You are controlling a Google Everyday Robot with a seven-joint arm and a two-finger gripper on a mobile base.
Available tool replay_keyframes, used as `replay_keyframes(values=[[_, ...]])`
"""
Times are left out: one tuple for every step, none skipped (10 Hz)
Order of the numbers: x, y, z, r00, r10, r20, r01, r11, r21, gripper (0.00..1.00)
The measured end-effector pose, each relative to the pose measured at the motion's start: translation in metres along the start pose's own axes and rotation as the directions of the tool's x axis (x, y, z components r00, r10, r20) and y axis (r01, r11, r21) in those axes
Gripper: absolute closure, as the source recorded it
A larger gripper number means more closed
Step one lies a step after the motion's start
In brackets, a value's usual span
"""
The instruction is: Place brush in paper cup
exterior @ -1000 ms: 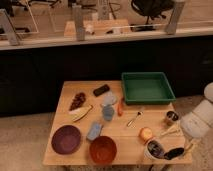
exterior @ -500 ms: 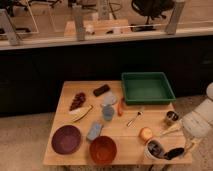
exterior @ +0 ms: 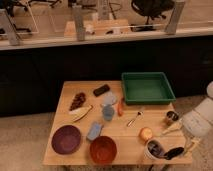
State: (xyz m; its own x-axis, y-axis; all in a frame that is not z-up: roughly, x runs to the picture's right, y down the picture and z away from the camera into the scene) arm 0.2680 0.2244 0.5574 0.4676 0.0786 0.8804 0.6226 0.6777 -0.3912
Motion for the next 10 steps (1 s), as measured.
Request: replay_keyframes(values=[[-0.002, -0.006, -0.001, 1.000, 0.001, 0.001, -0.001, 1.000, 0.000, 0.40], [-0.003, -0.013, -0.002, 1.000, 0.002, 0.011, -0.002, 1.000, 0.004, 0.40], [-0.003, -0.021, -0.003, 1.000, 0.004, 0.026, -0.004, 1.000, 0.009, 0.40], [-0.005, -0.030, -0.003, 0.999, 0.006, 0.036, -0.007, 1.000, 0.011, 0.40], [-0.006, -0.041, -0.001, 0.999, 0.010, 0.043, -0.010, 1.000, 0.012, 0.40], [-0.007, -0.054, -0.001, 0.999, 0.013, 0.050, -0.014, 1.000, 0.012, 0.40], [-0.008, -0.065, 0.001, 0.998, 0.015, 0.056, -0.015, 1.000, 0.009, 0.40], [-0.009, -0.071, 0.001, 0.998, 0.017, 0.057, -0.017, 1.000, 0.008, 0.40], [-0.010, -0.077, 0.001, 0.998, 0.019, 0.057, -0.019, 1.000, 0.008, 0.40], [-0.011, -0.081, 0.000, 0.998, 0.020, 0.057, -0.021, 1.000, 0.008, 0.40]])
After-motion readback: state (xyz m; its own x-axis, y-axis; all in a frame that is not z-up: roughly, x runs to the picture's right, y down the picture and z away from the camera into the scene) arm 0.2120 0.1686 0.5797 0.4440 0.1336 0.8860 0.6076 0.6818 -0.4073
